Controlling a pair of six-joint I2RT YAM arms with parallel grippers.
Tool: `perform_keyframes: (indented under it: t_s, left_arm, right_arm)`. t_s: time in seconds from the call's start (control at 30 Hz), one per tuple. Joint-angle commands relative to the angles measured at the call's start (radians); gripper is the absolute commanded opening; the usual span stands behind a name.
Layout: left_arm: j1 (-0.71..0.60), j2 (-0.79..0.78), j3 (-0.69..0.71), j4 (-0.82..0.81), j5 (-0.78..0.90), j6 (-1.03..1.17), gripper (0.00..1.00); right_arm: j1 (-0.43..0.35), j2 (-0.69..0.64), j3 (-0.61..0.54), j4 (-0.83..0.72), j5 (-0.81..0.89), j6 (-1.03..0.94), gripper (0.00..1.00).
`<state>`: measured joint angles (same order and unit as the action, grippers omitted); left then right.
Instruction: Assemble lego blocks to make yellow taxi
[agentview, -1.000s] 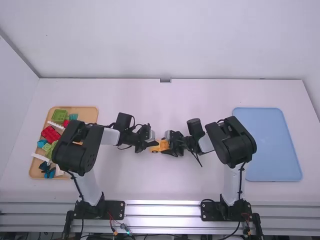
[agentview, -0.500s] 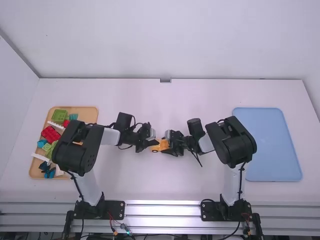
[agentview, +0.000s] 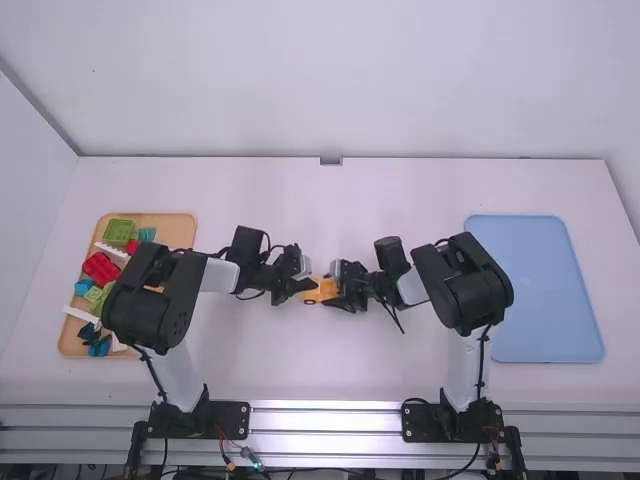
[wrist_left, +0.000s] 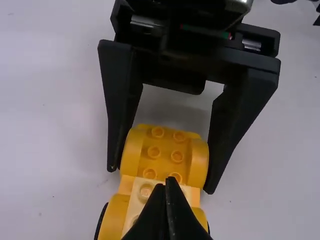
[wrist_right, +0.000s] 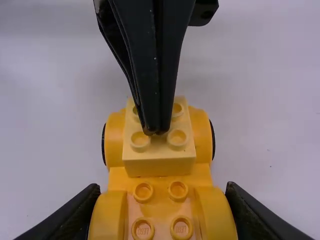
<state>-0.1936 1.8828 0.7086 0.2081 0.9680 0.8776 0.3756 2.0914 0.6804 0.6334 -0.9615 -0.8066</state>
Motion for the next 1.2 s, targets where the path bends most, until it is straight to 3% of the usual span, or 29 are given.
perform_keyframes:
  t_s: [0.0,0.27,0.6,0.8,0.83,0.87,0.9,0.93,0.97,1.1,1.17]
  left_arm:
    - [0.013,0.098,-0.058,-0.037,-0.443,0.003,0.02]
    - [0.02,0.053,-0.027,0.005,-0.208,0.002,0.01]
    - [0.049,-0.18,0.097,-0.198,0.067,0.092,0.01]
    - [0.119,-0.3,0.107,-0.203,0.08,0.015,0.02]
    - [0.137,-0.32,0.108,-0.204,0.078,-0.009,0.06]
    - [0.156,-0.34,0.108,-0.204,0.08,-0.033,0.33]
    - [0.164,-0.347,0.108,-0.204,0.08,-0.044,0.38]
    - [0.18,-0.361,0.107,-0.204,0.082,-0.066,0.98]
    - [0.211,-0.385,0.108,-0.204,0.084,-0.106,0.99]
    - [0.272,-0.421,0.107,-0.216,0.071,-0.24,0.99]
    - [0.294,-0.43,0.108,-0.224,0.06,-0.323,0.99]
  right_arm:
    - [0.005,0.014,-0.006,-0.01,-0.033,-0.002,0.49]
    - [0.004,0.014,-0.007,-0.01,-0.033,-0.002,0.49]
    - [0.005,0.014,-0.007,-0.012,-0.032,-0.005,0.49]
    - [0.004,0.014,-0.006,-0.01,-0.016,-0.005,0.5]
    - [0.004,0.014,-0.006,-0.01,-0.007,-0.005,0.49]
    - [0.005,0.013,-0.006,-0.01,0.003,-0.002,0.52]
    - [0.006,0.012,-0.006,-0.01,0.007,-0.001,0.53]
    - [0.006,0.007,-0.007,-0.014,0.02,-0.002,0.54]
    - [0.007,-0.003,-0.008,-0.019,0.033,0.002,0.58]
    - [0.005,-0.045,-0.007,-0.021,0.073,0.081,0.99]
    - [0.005,-0.068,-0.008,-0.037,0.082,0.084,0.99]
